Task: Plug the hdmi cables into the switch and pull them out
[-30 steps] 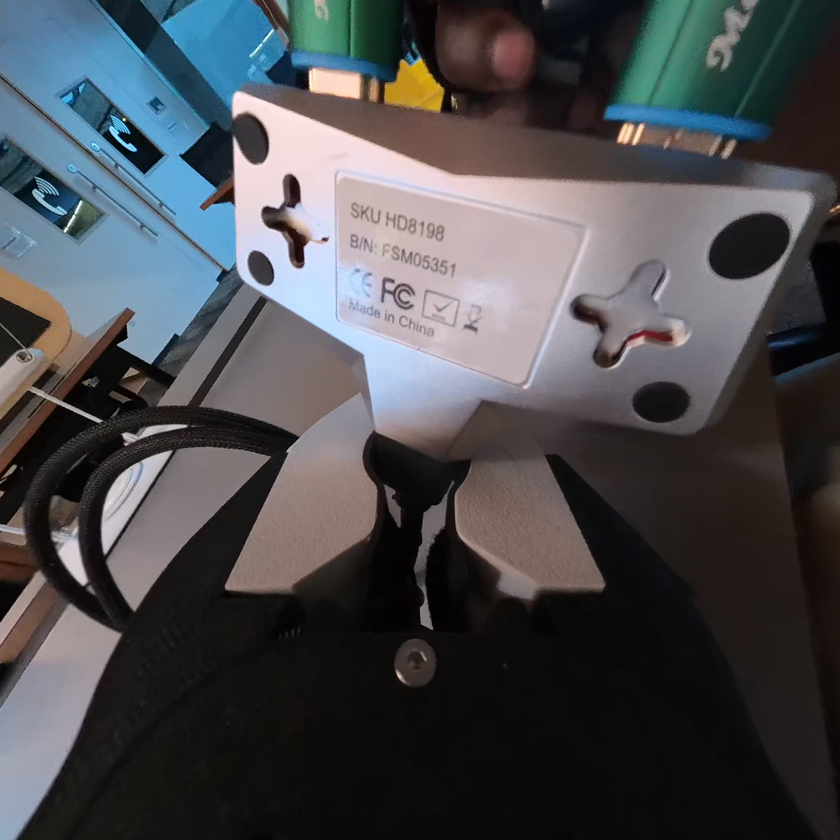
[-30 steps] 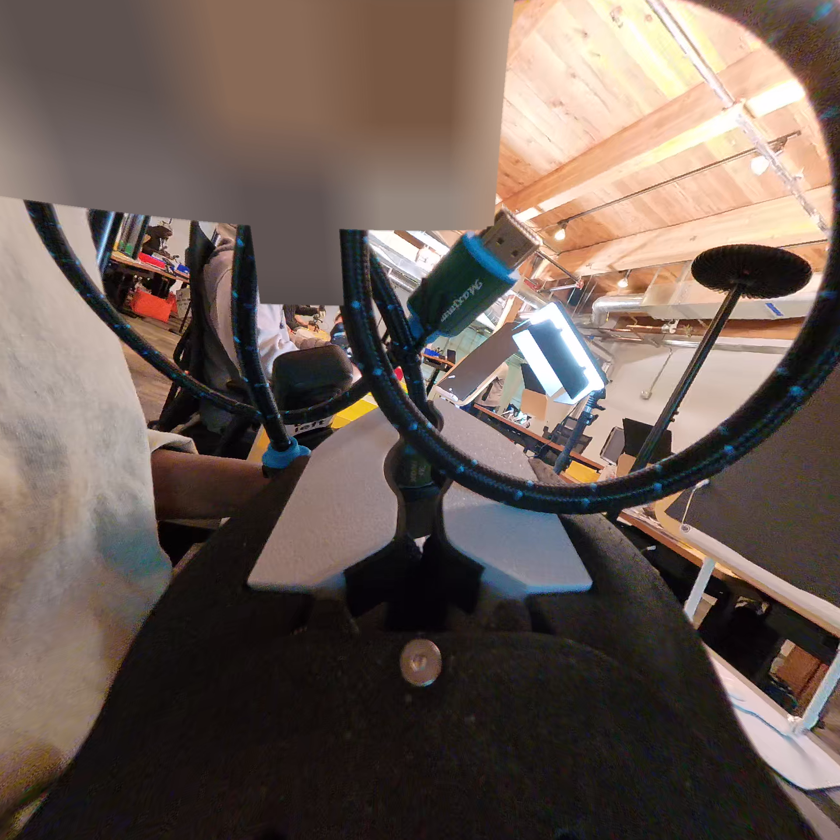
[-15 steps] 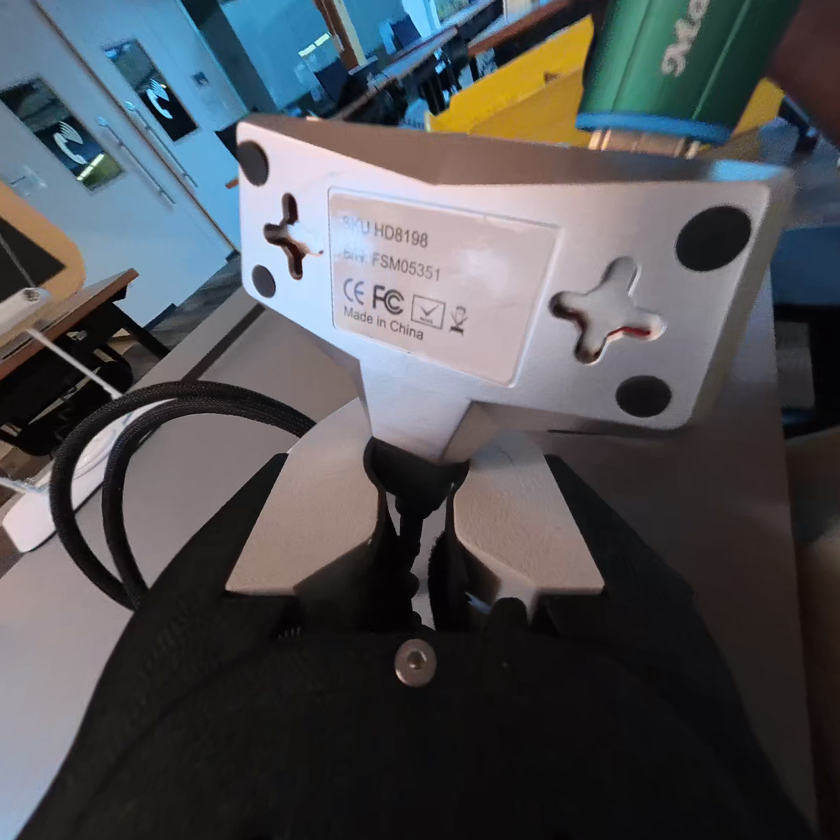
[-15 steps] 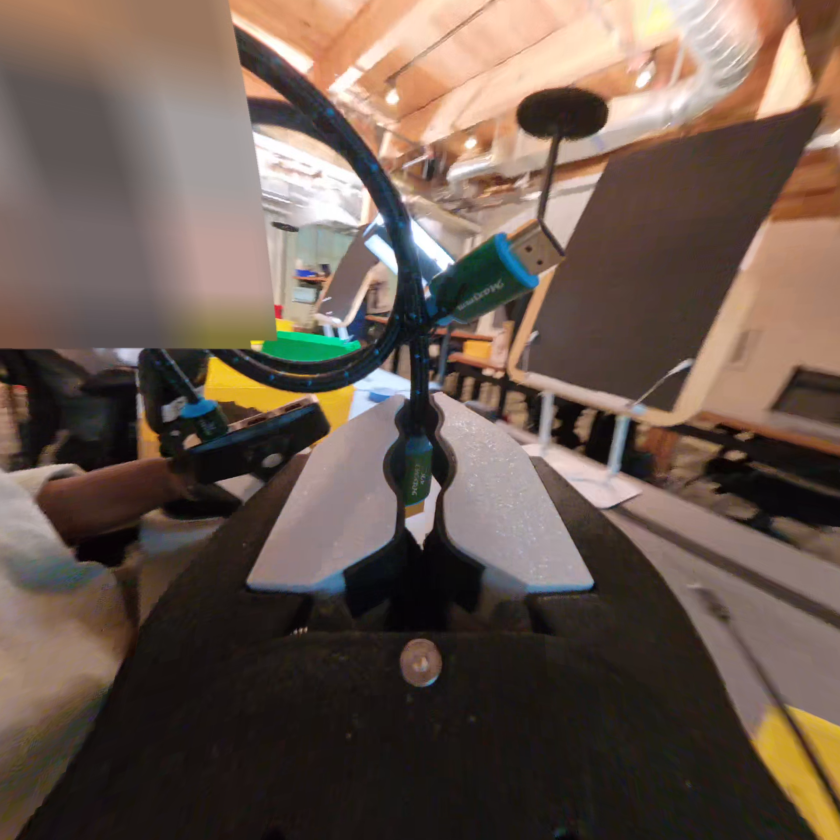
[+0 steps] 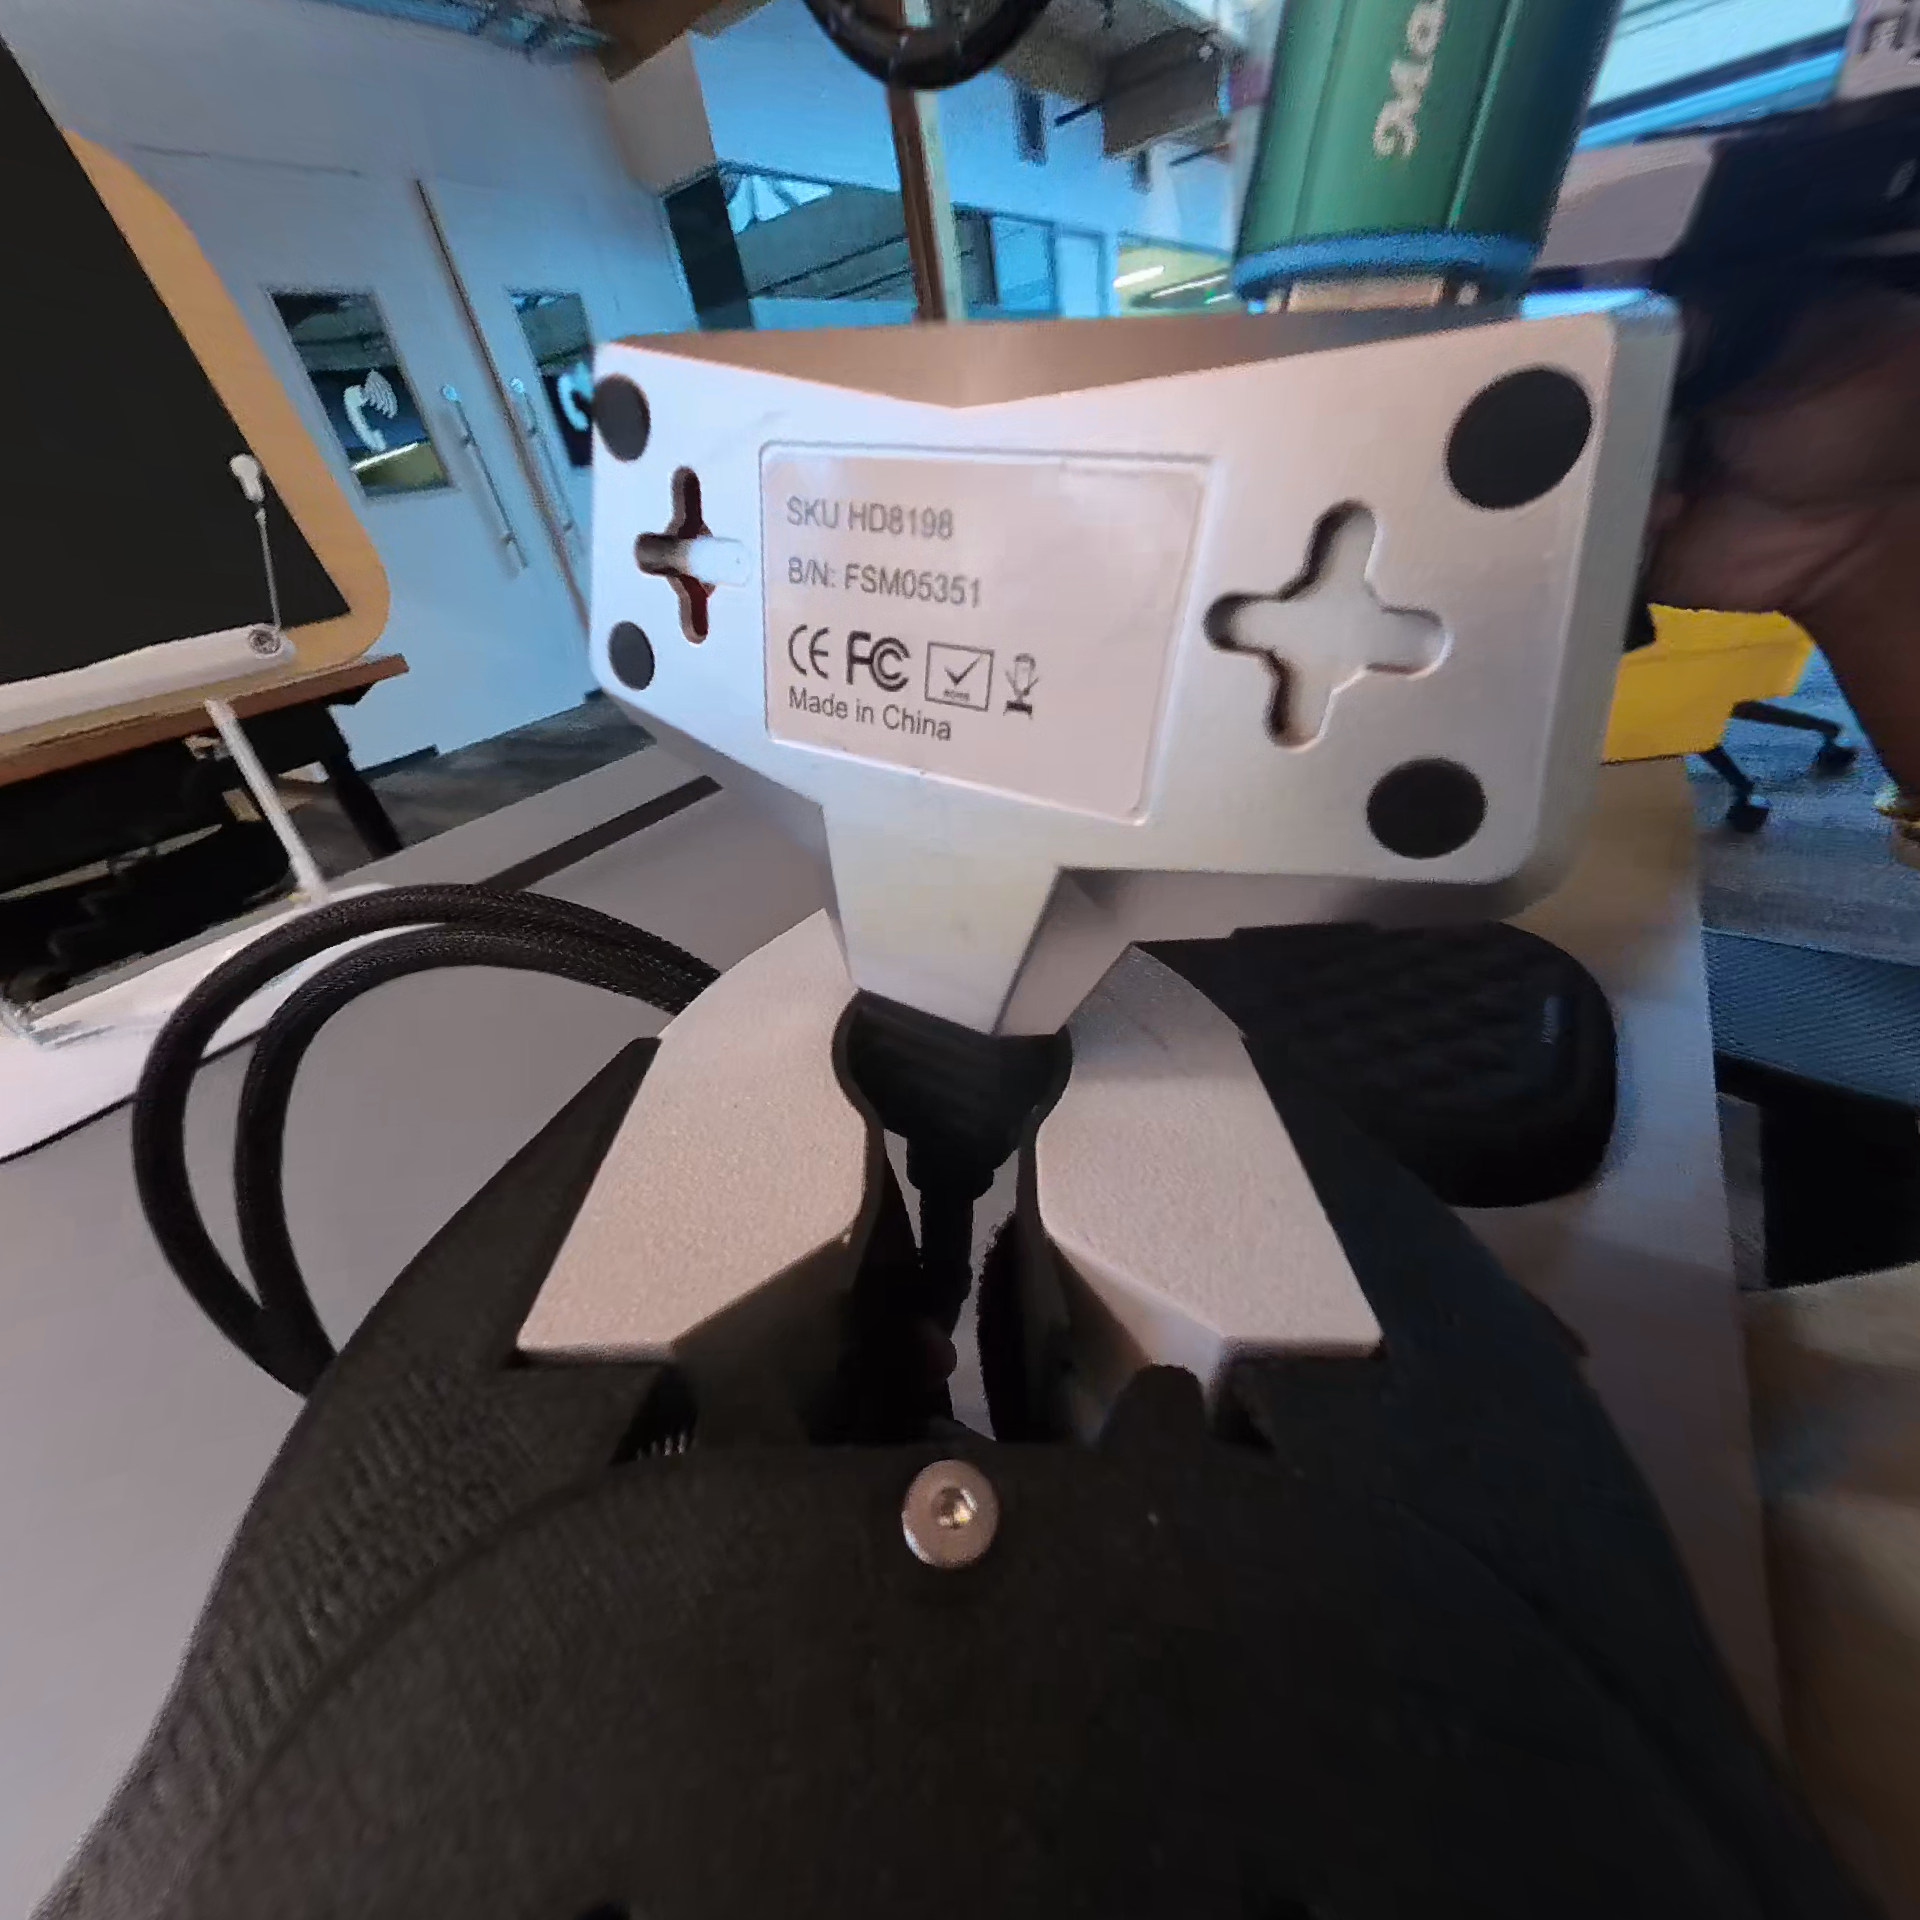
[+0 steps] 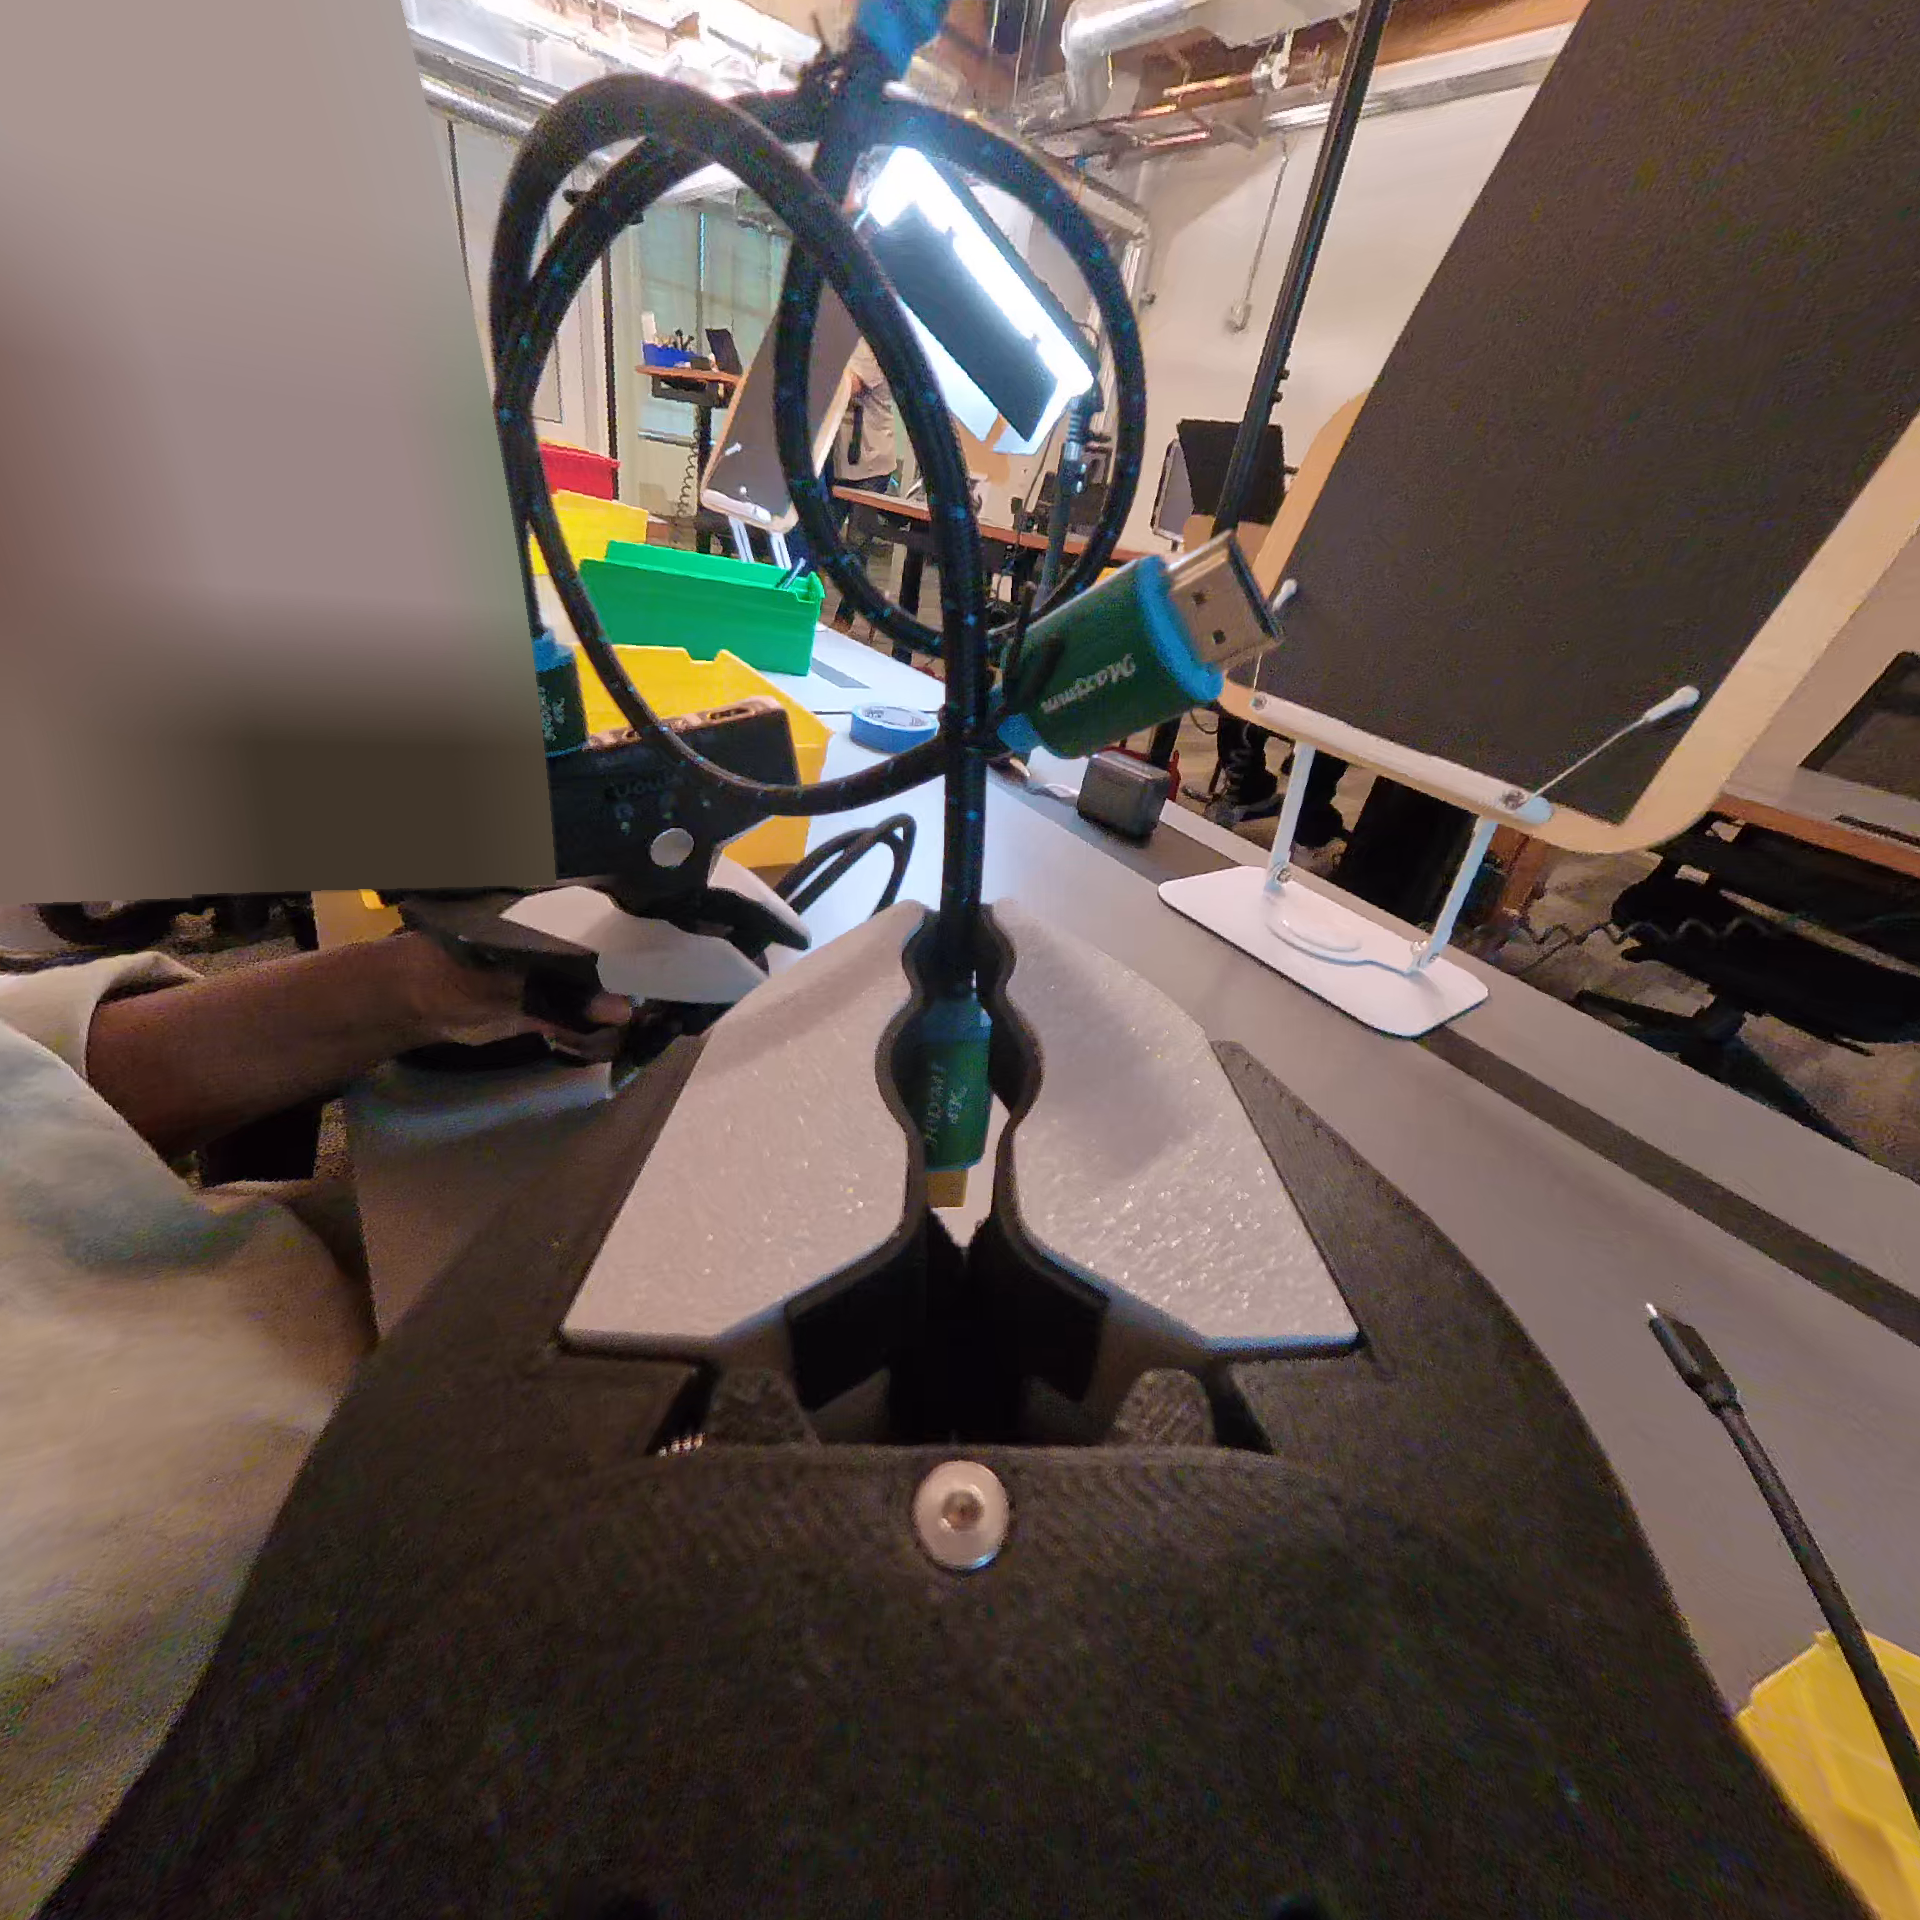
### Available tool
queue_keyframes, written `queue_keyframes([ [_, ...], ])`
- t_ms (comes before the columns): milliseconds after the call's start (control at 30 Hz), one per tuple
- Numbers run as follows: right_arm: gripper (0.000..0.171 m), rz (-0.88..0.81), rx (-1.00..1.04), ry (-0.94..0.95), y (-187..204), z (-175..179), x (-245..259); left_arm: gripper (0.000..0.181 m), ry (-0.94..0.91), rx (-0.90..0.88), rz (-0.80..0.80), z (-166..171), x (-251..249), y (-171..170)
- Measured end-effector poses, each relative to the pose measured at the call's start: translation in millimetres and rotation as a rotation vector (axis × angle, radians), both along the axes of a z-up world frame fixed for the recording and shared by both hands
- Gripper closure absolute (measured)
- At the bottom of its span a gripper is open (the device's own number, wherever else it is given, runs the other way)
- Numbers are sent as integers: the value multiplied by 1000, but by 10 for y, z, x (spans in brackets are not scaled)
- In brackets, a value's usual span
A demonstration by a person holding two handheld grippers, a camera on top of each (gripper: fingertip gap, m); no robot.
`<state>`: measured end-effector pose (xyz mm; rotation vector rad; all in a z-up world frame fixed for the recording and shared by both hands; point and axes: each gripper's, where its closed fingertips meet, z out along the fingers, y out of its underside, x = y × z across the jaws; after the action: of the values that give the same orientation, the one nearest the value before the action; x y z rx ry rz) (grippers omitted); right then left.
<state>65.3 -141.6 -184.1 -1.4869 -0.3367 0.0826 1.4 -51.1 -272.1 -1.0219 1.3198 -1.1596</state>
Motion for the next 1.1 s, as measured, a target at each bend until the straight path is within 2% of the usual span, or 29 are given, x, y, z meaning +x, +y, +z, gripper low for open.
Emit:
queue_keyframes([
  [133,164,-36,26,-16,58,87,-80,161,-6,41,-75,-11,-9,-139],
  [300,164,-81,64,-19,163,187,-121,161,-25,-6,-95,15,-33,-119],
  [567,164,-231,151,-180,174,550,-160,161,-23,-1,-91,-1,-32,-117],
  [867,165,-492,128,-464,66,955,-71,161,30,98,-25,-95,19,-110],
  [1100,165,-644,50,-579,-91,1123,27,161,85,236,69,-178,54,-61],
])
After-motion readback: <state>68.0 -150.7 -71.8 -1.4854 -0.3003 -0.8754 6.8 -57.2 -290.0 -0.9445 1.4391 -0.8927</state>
